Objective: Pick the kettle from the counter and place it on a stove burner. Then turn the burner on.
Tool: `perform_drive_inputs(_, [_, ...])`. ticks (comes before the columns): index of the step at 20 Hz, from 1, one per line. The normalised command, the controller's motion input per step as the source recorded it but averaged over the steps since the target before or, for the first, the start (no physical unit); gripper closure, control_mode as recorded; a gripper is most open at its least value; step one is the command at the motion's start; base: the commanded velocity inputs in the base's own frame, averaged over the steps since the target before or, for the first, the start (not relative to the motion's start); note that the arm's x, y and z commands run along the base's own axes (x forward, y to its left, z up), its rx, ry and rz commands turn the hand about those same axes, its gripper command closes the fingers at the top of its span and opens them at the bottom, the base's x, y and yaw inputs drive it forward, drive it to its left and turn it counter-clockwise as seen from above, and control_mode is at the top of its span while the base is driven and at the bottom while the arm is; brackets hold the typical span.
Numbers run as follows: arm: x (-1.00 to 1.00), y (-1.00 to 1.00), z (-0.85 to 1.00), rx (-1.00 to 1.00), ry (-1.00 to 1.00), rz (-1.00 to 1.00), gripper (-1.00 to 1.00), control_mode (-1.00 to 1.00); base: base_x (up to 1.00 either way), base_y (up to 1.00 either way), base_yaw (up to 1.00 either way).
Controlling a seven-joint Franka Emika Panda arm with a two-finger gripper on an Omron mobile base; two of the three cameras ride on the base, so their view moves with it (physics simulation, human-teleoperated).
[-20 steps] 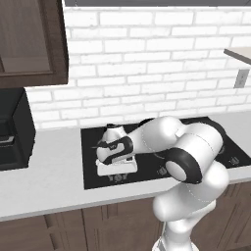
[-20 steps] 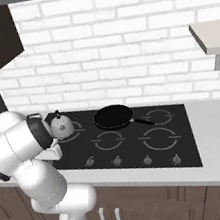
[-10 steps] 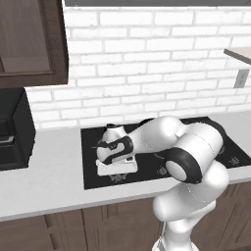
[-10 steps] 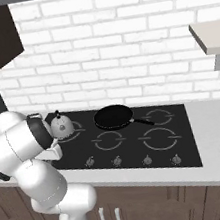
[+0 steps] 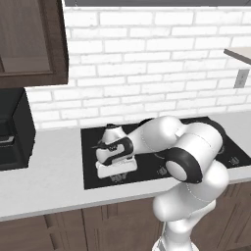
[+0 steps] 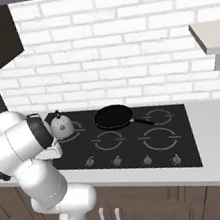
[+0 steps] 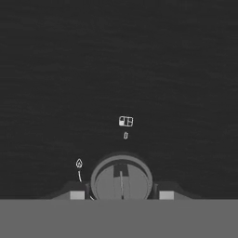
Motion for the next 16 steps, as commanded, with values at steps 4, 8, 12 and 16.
perform_drive_inputs(4, [0.00,0.00,0.00,0.00,0.00,0.32,1.00,-1.00,0.00,0.00,0.00])
perform_drive_inputs(8, [-0.06,0.00,0.00,0.00,0.00,0.32,1.00,-1.00,0.00,0.00,0.00])
perform_drive_inputs(12, [-0.13,0.00,0.00,0.00,0.00,0.35,1.00,-1.00,0.00,0.00,0.00])
perform_drive_inputs(16, [-0.13,0.00,-0.01,0.00,0.00,0.37,1.00,-1.00,0.00,0.00,0.00])
